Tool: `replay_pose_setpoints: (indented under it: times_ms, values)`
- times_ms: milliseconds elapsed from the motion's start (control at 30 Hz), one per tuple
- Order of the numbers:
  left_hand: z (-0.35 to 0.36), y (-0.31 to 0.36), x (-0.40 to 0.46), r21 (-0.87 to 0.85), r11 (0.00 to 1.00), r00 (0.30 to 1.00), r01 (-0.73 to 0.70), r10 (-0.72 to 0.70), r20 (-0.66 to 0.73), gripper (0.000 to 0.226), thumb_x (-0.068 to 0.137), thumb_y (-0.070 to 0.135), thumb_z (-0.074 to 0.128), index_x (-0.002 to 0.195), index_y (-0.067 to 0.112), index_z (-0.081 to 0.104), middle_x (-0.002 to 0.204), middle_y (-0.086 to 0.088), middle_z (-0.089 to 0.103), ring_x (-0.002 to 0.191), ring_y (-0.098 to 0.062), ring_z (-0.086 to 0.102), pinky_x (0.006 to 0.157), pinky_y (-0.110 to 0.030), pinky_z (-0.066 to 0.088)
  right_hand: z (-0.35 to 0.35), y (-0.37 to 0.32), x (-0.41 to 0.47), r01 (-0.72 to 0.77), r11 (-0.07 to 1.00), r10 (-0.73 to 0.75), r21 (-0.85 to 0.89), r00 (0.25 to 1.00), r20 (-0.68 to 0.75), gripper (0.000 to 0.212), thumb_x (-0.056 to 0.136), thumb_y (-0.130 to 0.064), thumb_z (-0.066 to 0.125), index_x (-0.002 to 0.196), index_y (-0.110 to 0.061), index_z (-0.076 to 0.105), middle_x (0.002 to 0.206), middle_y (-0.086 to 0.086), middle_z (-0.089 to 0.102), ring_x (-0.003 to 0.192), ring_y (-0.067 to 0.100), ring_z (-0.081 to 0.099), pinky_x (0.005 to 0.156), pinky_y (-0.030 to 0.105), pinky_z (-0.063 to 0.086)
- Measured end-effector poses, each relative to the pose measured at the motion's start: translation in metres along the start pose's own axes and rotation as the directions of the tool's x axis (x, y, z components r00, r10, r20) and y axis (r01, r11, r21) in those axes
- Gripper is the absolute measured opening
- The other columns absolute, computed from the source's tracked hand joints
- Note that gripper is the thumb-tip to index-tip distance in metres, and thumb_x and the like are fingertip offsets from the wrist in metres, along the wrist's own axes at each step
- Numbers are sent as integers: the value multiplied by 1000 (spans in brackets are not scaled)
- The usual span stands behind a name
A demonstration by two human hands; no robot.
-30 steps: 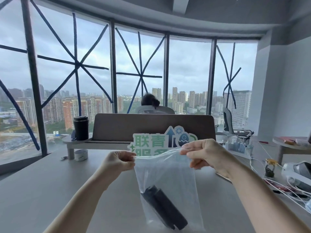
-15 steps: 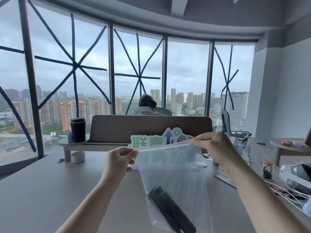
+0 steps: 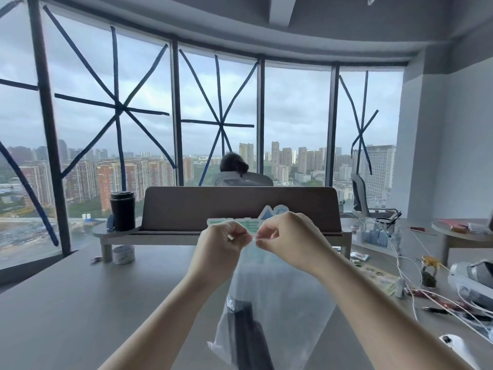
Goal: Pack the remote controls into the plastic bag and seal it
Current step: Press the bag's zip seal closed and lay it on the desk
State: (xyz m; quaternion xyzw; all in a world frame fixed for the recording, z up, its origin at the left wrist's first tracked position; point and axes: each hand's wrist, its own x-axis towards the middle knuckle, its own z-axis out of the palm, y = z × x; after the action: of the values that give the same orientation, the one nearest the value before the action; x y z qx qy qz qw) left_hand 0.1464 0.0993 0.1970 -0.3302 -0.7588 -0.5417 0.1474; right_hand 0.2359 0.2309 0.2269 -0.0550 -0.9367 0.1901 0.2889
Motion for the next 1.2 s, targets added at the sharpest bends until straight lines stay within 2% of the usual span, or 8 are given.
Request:
replay_pose_setpoints:
  times_ms: [200,333,500,633,700,867,1000,1200]
  values:
    - [-5,4,8,4,999,999,-32,32,21,17,78,17,70,62,18,66,37,16,50,36,-4,40,41,-15,35,-3,2,14,-27,990,18,142,998,64,9,80,-29,78,82,-21,80,70,-13,72,67,-3,59,78,31,54]
    - [-7,5,10,25,999,998,-42,41,44,14,78,15,70,65,16,68,44,12,50,38,-1,42,43,-12,34,0,4,19,-50,991,42,128,997,67,7,74,-36,78,69,-31,76,73,-7,75,85,12,64,82,40,56]
    - [-5,3,12,46,998,998,-45,43,44,14,80,16,68,66,16,66,47,11,50,41,-4,42,46,-16,37,1,-3,19,-34,989,27,142,999,46,9,78,-21,74,72,-15,76,70,-2,71,74,17,67,76,41,57]
    - [-5,0,12,68,996,998,-65,63,26,17,82,14,63,66,16,62,50,10,50,43,-5,43,46,-17,37,4,-5,18,-23,996,19,90,999,41,9,85,-25,69,81,-19,75,70,-10,59,69,1,54,65,21,44]
    - [-2,-2,9,91,993,997,-71,71,-6,20,84,12,60,65,19,58,51,10,48,45,-5,43,45,-14,34,8,-5,17,-22,999,21,48,999,29,11,87,-29,67,85,-21,74,69,-12,57,74,2,55,64,14,36]
    - [0,-12,4,126,987,980,-104,123,-154,25,85,7,58,65,21,53,59,10,51,57,-3,47,52,-8,35,18,-1,10,-38,998,38,-42,999,-6,14,88,-34,62,84,-23,70,74,-8,67,79,20,65,74,37,55]
    - [-12,-26,5,103,990,962,-92,115,-248,18,85,5,58,68,11,57,58,9,51,56,-6,47,53,-12,34,16,10,-2,-47,996,46,-73,999,-20,14,92,-34,59,90,-25,69,83,-12,63,89,20,63,78,34,51]
    - [-50,-47,10,54,998,934,-24,42,-355,15,84,7,59,71,14,61,66,5,62,64,-9,55,57,-14,38,16,15,-7,14,992,-17,-126,1000,-26,13,92,-33,56,84,-27,64,83,-15,58,85,16,59,74,33,48]
